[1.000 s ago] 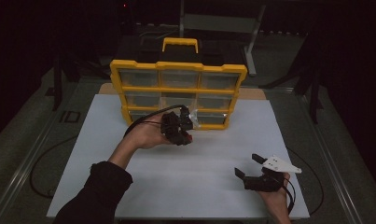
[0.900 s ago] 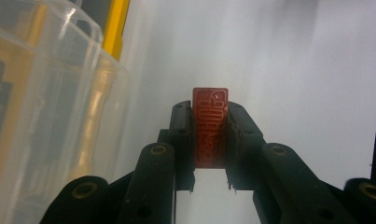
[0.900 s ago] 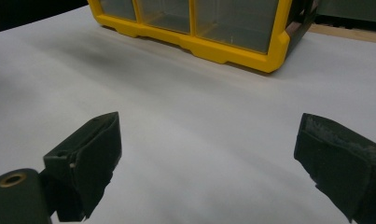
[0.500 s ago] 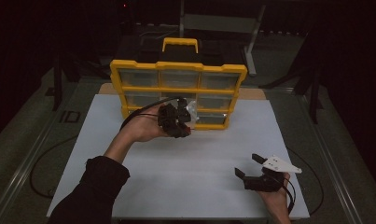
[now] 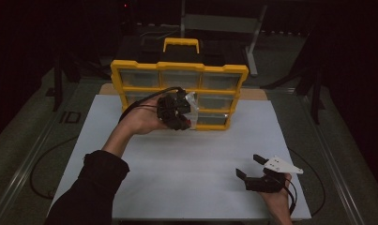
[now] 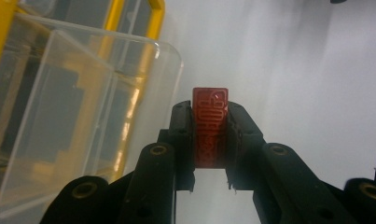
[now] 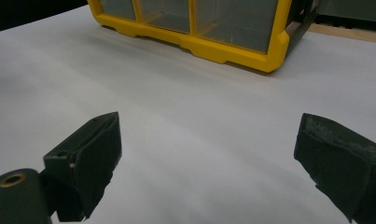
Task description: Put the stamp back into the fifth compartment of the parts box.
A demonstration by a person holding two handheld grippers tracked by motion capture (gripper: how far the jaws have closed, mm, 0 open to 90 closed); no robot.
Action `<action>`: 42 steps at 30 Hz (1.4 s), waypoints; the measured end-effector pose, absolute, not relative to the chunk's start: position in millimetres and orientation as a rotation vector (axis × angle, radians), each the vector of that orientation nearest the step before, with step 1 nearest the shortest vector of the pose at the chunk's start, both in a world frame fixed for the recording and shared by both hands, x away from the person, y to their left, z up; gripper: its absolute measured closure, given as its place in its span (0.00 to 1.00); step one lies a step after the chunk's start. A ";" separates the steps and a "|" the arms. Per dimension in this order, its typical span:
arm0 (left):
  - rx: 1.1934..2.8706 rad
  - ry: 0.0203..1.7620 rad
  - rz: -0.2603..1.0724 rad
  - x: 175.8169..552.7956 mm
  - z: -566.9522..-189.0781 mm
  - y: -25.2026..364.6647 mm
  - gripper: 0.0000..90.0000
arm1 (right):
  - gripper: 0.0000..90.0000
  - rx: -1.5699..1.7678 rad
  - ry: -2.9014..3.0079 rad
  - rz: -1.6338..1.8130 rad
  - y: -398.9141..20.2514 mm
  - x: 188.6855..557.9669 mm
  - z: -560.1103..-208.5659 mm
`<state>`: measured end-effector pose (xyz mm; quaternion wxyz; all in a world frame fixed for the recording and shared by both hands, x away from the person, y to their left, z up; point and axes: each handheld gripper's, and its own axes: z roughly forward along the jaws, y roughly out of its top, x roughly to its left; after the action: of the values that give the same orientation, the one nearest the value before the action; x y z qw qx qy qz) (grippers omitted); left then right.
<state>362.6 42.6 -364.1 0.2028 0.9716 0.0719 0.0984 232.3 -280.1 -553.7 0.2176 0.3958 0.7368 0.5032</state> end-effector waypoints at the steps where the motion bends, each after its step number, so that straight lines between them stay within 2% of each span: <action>1: 2.708 0.206 0.276 363.4 -362.8 43.1 0.84 | 0.08 1.096 2.041 1.393 -280.2 232.3 -553.7; 15: 2.681 0.284 0.293 378.9 -347.0 52.5 0.84 | 0.08 1.097 2.042 1.394 -279.8 232.6 -554.0; 42: 2.679 0.414 0.333 401.6 -345.0 58.1 0.84 | 0.08 1.096 2.039 1.398 -281.1 233.1 -553.9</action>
<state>401.6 58.1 -345.0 0.2035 0.9604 0.1483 0.1195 233.1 -281.1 -553.9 0.2169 0.3956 0.7360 0.5048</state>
